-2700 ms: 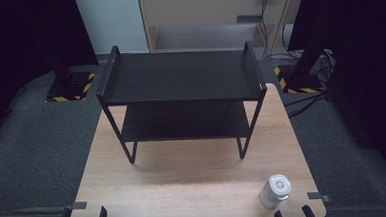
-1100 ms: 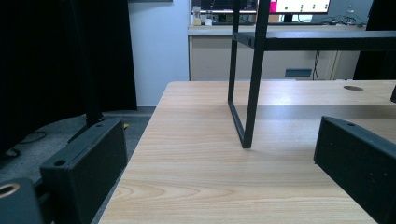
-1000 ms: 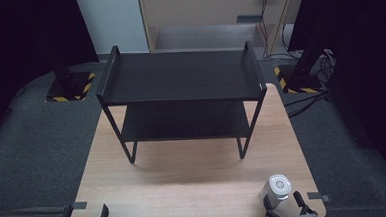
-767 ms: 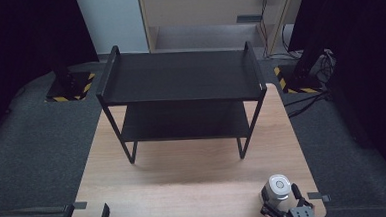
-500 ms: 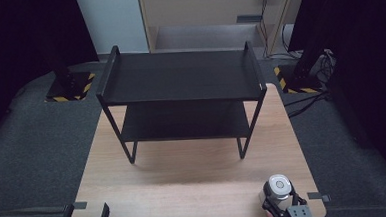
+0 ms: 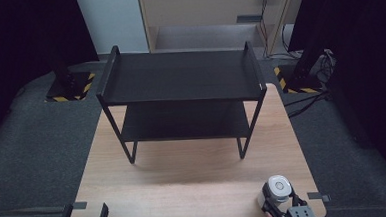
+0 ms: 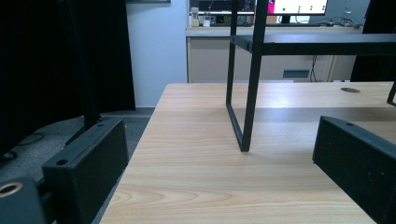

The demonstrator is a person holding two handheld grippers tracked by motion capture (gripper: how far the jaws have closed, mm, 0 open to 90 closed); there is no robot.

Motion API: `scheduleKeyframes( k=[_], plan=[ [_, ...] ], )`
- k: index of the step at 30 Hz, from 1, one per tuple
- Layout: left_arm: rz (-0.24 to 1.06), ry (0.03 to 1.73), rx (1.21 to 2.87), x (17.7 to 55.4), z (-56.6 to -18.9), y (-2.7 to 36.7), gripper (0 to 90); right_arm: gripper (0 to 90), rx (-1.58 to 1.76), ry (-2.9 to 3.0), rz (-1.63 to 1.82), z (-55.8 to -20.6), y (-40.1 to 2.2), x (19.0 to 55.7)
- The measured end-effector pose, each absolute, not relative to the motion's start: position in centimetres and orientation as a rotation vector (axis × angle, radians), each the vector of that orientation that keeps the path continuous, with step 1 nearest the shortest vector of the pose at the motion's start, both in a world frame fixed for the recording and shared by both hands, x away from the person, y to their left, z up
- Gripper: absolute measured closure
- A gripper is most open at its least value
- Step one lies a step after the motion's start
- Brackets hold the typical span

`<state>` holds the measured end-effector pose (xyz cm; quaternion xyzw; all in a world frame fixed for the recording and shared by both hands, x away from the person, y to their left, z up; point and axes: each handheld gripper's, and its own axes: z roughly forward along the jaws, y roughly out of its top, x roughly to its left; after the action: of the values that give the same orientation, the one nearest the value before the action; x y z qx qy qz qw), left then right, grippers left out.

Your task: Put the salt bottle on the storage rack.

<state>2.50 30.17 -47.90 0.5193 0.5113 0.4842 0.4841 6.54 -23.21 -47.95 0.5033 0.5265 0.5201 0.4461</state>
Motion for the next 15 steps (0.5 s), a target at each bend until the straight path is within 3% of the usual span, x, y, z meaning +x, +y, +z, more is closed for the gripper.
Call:
scheduleKeyframes(
  k=[15],
  plan=[
    [1.152,1.234,1.246,2.2,-47.7,30.6,2.5,31.7,1.095,1.461,1.459,-38.2,-19.9,11.5]
  ],
)
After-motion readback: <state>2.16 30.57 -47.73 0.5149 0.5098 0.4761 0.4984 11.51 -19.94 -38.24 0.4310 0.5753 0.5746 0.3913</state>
